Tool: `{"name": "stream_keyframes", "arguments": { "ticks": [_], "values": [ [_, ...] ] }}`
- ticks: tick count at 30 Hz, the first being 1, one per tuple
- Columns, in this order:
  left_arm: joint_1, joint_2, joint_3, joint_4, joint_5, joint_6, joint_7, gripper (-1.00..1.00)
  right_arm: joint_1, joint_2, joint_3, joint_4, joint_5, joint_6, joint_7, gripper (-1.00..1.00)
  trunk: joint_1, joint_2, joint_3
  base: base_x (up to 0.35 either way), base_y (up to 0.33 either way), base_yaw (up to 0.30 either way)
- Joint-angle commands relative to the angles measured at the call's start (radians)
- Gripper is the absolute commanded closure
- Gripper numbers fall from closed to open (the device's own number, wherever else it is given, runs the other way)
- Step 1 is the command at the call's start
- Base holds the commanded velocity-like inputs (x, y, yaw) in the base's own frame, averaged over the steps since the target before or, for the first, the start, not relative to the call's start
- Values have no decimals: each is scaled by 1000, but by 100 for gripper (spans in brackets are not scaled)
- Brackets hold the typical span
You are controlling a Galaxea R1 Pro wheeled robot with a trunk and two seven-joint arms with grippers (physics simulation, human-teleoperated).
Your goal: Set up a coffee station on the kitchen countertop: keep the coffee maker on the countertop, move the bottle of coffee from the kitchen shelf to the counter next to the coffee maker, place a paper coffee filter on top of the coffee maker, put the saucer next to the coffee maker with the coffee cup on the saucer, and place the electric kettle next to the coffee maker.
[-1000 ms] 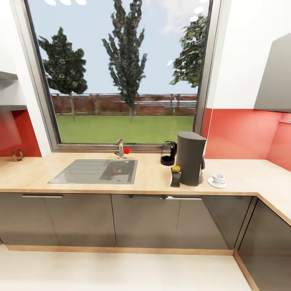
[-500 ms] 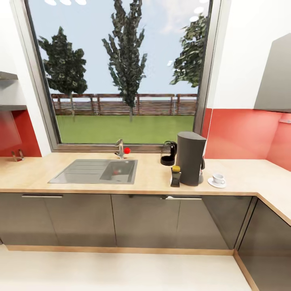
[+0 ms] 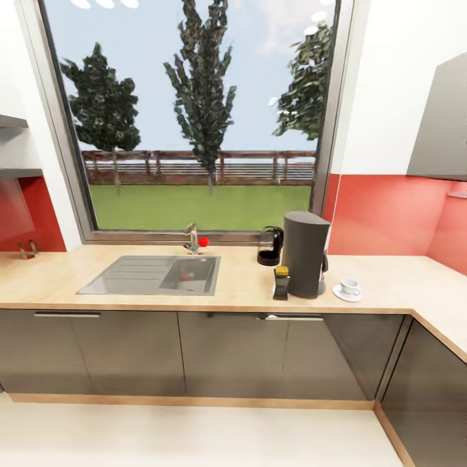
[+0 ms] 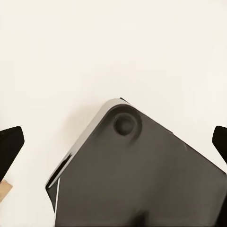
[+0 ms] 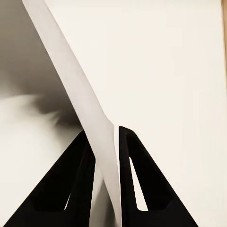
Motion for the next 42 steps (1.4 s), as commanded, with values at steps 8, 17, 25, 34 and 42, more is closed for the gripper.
{"name": "stream_keyframes", "arguments": {
  "ticks": [8, 17, 25, 34, 42],
  "values": [
    [1, -1, 2, 3, -18, 1, 0, -100, -1, 2, -7, 3, -2, -2, -2, 100, 0, 0, -2, 11, -219, 136],
    [1, -1, 2, 5, -26, 1, 0, -100, -1, 2, -7, 3, -3, -2, -9, 100, 0, 0, -3, 100, -119, 87],
    [1, -1, 3, 5, -28, 1, 0, -100, -1, 1, -7, 3, -3, -2, -10, 100, 0, 0, -3, 4, -3, 1],
    [1, -2, 3, 22, -71, -1, 0, -100, -1, 7, -7, 3, -3, -2, -9, 100, 0, 0, -3, 119, -230, 0],
    [1, -2, 3, 22, -71, -1, 0, -100, -1, 7, -7, 3, -3, -2, -10, 100, 0, 0, -3, 134, -261, 0]
  ]
}}
